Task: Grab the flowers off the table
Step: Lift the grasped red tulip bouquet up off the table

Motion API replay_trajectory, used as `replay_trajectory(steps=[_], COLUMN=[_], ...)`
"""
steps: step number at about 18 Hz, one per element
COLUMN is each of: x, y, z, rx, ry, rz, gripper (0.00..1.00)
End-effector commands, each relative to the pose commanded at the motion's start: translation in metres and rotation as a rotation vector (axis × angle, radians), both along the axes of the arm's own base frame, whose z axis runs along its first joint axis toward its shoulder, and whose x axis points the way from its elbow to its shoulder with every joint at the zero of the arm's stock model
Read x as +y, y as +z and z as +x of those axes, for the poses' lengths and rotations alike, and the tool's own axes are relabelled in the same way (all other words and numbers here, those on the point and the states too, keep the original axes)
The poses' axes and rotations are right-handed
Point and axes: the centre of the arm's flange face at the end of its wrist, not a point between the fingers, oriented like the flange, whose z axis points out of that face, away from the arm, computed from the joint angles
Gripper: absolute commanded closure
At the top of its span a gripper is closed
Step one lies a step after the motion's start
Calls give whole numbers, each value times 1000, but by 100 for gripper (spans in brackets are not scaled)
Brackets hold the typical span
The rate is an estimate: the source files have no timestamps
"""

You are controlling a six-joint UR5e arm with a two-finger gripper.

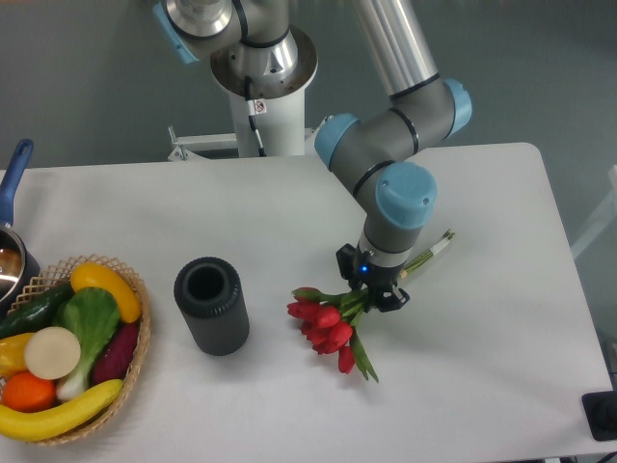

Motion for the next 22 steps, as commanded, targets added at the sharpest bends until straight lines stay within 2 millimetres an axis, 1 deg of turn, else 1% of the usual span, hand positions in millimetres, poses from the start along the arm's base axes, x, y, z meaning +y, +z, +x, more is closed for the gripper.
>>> replay_trajectory(steps=[3,4,7,9,10,12,14,15,19,20,22], x=[-6,-12,-21,-25,-33,-33,-42,-43,-46,-55,-61], y=[39,51,97,122,132,146,160,166,171,175,175], z=[-5,-9,-12,-9,-13,-9,-12,-10,-9,-14,-16], rx=[-11,-16,-39,-70,-82,-120,-157,-177,-198,-194,-219], ry=[17,27,44,49,74,72,92,96,97,111,117], rz=[139,189,374,492,539,633,718,754,794,809,848], gripper=[62,62,62,62,62,62,62,62,62,62,62])
